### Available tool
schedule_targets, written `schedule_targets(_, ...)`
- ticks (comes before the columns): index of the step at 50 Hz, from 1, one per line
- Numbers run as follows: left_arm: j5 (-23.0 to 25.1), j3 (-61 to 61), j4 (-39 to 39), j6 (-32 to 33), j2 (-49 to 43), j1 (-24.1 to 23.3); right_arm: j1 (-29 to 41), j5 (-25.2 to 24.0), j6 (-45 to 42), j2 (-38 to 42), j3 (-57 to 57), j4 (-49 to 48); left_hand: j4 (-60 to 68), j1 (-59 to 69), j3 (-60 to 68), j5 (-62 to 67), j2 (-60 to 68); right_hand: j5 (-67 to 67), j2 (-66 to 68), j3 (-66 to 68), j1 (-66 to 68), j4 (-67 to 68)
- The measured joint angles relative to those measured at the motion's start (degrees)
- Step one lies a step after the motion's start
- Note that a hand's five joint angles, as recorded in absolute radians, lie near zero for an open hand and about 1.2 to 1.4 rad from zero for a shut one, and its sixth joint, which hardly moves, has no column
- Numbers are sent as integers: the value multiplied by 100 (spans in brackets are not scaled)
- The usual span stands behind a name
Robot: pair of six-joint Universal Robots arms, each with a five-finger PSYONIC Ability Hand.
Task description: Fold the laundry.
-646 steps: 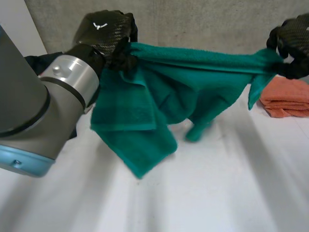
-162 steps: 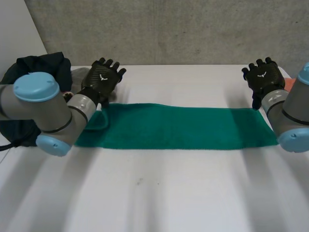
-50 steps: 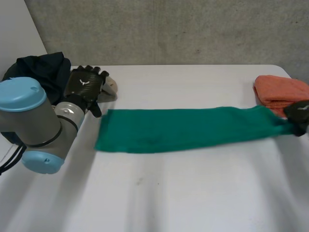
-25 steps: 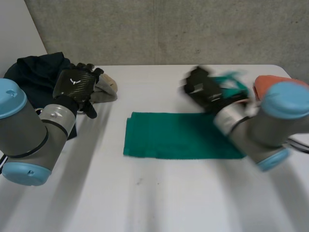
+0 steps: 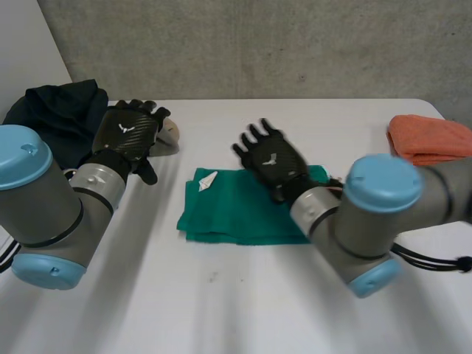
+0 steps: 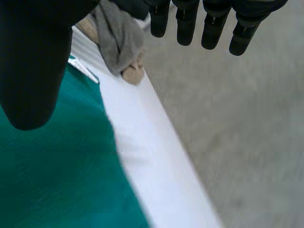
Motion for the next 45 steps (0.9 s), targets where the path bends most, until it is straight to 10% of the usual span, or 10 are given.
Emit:
schedule_targets(8, -4, 28, 6, -2, -70, -172, -719, 75, 932, -120, 391, 1229, 0, 0, 0, 0, 0, 203, 207, 216, 185, 218)
schedule_targets(14, -6, 22, 5, -3, -128, -230, -1215, 402, 270, 36, 583, 1357, -16, 0, 0, 0, -9, 4904, 5168, 5057, 4969, 4974)
schedule_targets(21, -7, -3, 3, 0, -109, -237, -1144, 1058, -730, -55, 433, 714, -16, 0, 0, 0, -24, 5424, 5558, 5611, 5074, 5646)
schedule_targets(35, -29, -53, -6, -26, 52, -236, 690, -319, -1362, 203, 130, -132, -16, 0, 0, 0, -26, 5462, 5504, 5548, 5065, 5576)
schedule_targets(45, -75, 375, -13, -451, -15, -438, 761, -852, -609, 253, 269, 37, -16, 0, 0, 0, -26, 3, 5, 9, 3, 33)
